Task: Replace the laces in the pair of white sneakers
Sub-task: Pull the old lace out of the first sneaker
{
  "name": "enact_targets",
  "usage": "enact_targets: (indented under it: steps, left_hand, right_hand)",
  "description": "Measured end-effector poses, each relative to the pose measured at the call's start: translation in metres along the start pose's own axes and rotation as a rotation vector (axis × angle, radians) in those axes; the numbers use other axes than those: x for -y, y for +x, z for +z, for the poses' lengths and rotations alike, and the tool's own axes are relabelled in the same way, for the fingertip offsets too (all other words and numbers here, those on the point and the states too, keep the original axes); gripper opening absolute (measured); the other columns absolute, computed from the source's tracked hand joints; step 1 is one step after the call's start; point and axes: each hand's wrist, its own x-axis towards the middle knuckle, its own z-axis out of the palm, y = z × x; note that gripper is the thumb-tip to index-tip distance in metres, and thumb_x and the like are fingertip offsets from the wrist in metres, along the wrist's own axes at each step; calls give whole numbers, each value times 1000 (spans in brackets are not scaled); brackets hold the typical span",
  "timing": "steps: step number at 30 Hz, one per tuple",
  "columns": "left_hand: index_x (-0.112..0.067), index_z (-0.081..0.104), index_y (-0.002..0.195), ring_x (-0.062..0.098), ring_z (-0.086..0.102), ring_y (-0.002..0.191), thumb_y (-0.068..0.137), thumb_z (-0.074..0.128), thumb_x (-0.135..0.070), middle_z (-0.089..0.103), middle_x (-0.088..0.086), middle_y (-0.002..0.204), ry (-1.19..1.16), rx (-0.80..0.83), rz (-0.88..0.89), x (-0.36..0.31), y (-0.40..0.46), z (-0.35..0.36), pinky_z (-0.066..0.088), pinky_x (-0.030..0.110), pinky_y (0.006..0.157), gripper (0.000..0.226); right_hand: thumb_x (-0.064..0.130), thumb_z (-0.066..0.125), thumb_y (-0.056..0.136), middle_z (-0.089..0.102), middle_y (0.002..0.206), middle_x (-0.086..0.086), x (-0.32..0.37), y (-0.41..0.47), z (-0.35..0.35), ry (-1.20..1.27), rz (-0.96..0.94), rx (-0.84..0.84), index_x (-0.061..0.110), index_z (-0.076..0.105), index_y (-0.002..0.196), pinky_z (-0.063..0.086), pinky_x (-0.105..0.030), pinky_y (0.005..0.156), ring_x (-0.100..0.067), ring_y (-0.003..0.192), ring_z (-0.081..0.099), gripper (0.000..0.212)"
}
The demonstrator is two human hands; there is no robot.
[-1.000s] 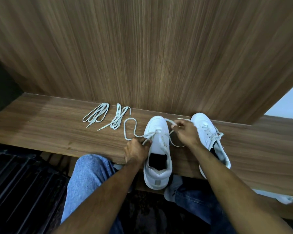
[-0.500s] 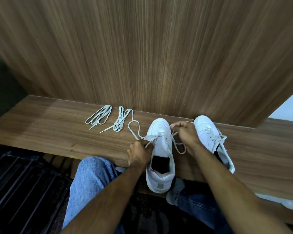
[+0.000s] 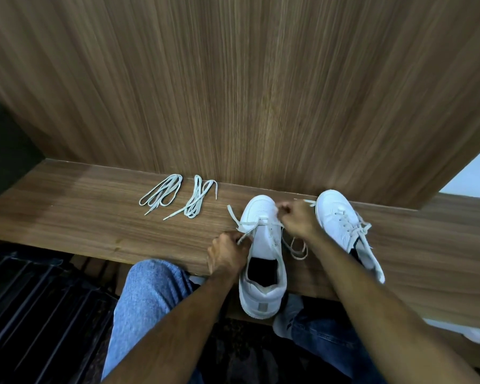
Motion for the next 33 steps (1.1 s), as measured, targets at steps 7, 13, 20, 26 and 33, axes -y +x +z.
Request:
enact_targets:
  steps: [7,13,20,26,33]
  left_hand:
    - [-36,71,99,37,65,92,85,56,-54,71,10,95,8,2,3,0,0,0,53,39,78,27]
    - [-32,72,100,38,63,95,85,57,-52,71,12,99,1,2,-2,-2,-1,-1,51,37,78,29]
    - [-33,71,102,37,64,95,86,57,-50,71,11,99,12,5,-9,-4,-2,-2,52,37,78,27]
    - [-33,71,104,40,61,100,86,56,-52,69,13,104,23,9,-22,-5,-4,-4,51,39,82,30]
    - [-34,71,104,38,63,98,85,56,-54,70,12,103,19,16,-34,-5,-3,-3,52,39,82,32]
  right_hand:
    - [22,52,86,70,100,-11,-7,-19,10,-543,-26,-32,15,70,91,45,-31,68,-34,94,64,20]
    - [8,58,91,67,80,3,18,0,-43,256,-30,-153,27,62,68,43,-22,61,-5,64,58,29]
    - [13,50,99,69,85,-5,57,-3,-95,719,-205,-202,14,57,83,31,-16,36,-5,40,47,18]
    - [24,58,93,70,95,-9,-2,6,-2,33,-21,51,23,65,89,41,-27,76,-24,87,65,8]
    - [42,59,87,70,95,-12,-19,0,35,-332,72,-61,13,69,88,51,-37,77,-35,91,66,31]
